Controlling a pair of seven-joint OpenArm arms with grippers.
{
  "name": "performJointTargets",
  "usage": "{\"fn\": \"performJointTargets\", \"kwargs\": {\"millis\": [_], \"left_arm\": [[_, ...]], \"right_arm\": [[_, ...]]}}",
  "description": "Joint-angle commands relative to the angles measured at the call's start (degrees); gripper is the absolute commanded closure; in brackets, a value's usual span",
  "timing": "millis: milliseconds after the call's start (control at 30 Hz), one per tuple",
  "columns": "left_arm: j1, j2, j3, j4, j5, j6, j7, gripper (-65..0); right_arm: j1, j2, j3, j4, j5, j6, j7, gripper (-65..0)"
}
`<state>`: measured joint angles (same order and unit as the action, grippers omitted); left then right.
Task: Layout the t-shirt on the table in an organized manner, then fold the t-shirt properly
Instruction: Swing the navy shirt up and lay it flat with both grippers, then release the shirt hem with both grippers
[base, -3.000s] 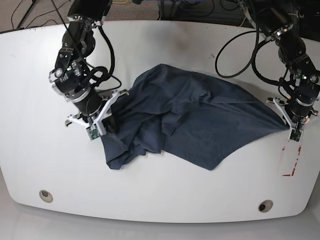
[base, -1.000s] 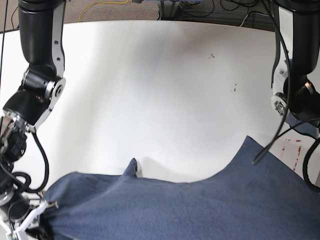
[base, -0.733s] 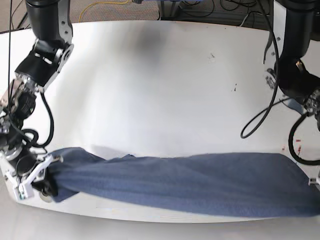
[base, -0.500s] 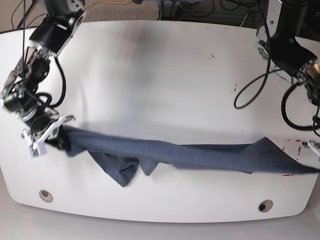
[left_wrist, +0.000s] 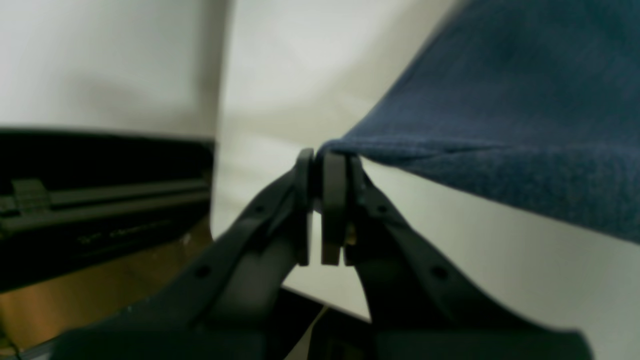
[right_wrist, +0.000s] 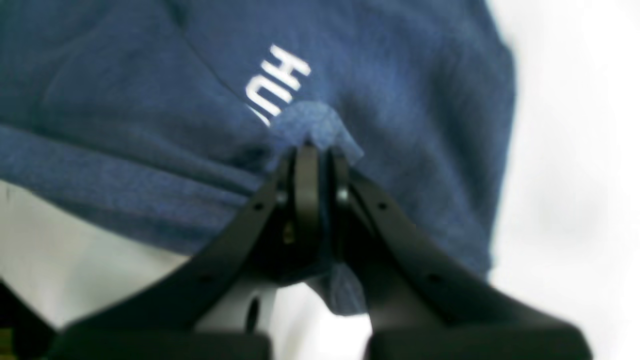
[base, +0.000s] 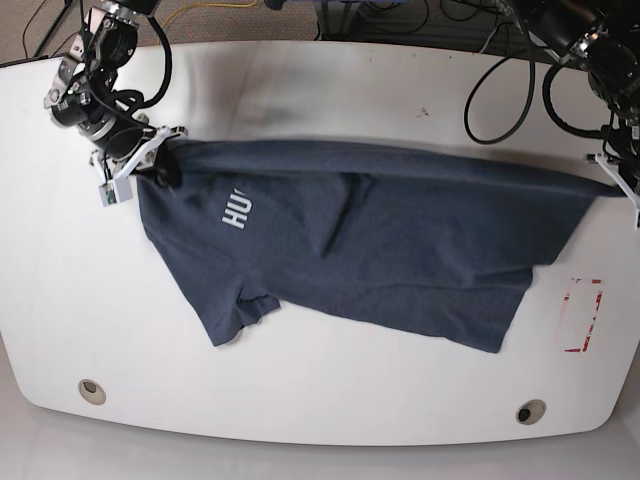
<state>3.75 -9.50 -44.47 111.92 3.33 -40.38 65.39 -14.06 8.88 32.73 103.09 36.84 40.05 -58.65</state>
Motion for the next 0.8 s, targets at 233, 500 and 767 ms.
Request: {"fn": "performJointTargets", "kwargs": {"millis": [233, 500, 767], "left_arm": [[9.1, 0.9, -0.1, 1.0, 0.1, 0.4, -5.2, -0.7], [12.3, 0.6, -0.1, 1.0, 0.1, 0.4, -5.2, -1.1], [13.1, 0.5, 0.1, 1.0, 0.1, 0.4, -5.2, -12.9]], "right_arm": [[-4.5, 0.6, 0.3, 1.2, 0.8, -0.1, 1.8, -6.3], [-7.6, 0.6, 0.3, 1.4, 1.3, -0.1, 1.8, -25.2], [-9.2, 0.0, 0.5, 5.3, 1.4, -0.1, 1.8, -36.3]]}}
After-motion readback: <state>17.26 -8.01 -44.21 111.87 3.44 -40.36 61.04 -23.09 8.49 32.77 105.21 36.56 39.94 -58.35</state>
